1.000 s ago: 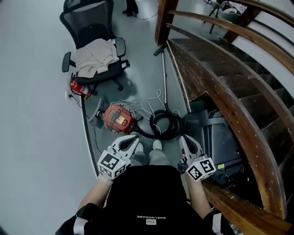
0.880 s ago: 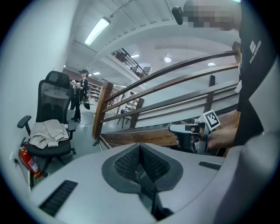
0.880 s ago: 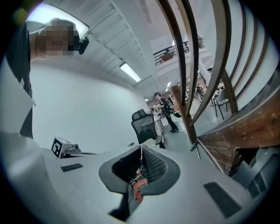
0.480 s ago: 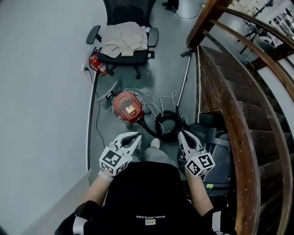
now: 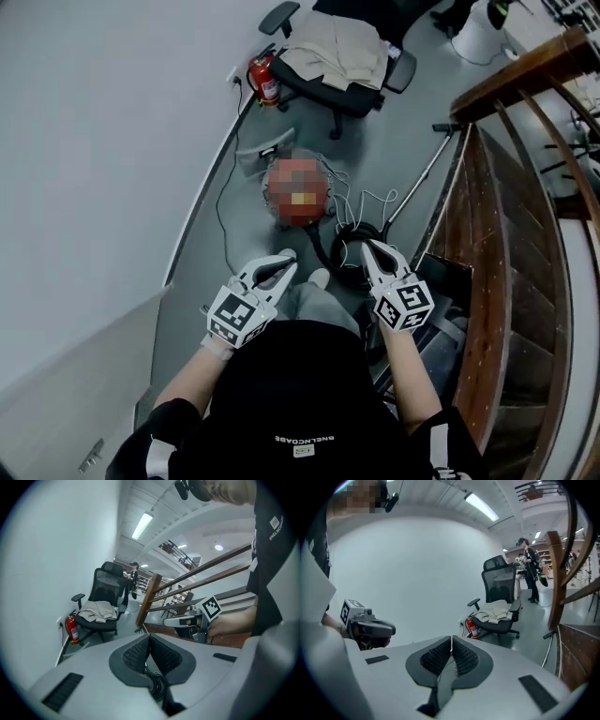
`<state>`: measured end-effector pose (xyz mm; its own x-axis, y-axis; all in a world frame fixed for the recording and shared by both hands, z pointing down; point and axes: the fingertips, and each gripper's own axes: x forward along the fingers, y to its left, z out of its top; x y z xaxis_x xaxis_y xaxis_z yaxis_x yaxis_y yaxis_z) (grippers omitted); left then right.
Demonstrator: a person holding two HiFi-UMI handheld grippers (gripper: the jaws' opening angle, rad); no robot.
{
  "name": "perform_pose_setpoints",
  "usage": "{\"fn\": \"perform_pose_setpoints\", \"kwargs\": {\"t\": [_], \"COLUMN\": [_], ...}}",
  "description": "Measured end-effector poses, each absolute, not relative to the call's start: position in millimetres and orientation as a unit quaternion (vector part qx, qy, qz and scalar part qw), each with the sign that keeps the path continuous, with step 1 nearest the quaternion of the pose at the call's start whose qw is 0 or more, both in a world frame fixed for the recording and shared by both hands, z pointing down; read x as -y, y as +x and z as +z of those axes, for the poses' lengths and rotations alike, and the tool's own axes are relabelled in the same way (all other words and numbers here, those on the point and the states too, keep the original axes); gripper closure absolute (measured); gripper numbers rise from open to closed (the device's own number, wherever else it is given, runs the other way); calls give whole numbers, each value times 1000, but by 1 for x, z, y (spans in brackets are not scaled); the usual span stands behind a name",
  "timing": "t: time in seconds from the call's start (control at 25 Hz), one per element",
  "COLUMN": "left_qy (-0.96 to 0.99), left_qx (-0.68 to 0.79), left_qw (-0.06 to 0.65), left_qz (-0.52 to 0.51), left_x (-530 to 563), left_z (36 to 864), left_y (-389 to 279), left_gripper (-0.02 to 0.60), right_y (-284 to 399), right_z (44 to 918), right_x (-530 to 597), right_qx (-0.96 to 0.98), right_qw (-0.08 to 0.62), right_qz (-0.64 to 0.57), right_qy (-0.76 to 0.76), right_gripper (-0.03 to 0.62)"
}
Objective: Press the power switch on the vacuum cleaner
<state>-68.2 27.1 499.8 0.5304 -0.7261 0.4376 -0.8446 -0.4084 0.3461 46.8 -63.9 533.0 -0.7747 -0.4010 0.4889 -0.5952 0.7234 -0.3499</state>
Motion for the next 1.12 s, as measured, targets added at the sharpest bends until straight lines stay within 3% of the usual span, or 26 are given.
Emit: {"fn": "perform_pose_setpoints", "kwargs": {"t": [0.6, 1.12], "left_qy": [751, 709], "left_qx": [568, 596], "left_qw": [318, 361], "left_qz": [111, 108], "left_x": [-69, -103], "left_z": [565, 630], "left_y": [-145, -187], "left_gripper": [566, 566], "right_y": [-61, -94], "right_z": [698, 826], "right_x": [78, 92], "right_qx": [887, 850], "right_qw": [385, 472], "right_qz": [200, 181], "right_qy": [157, 149], "right_gripper": [565, 565]}}
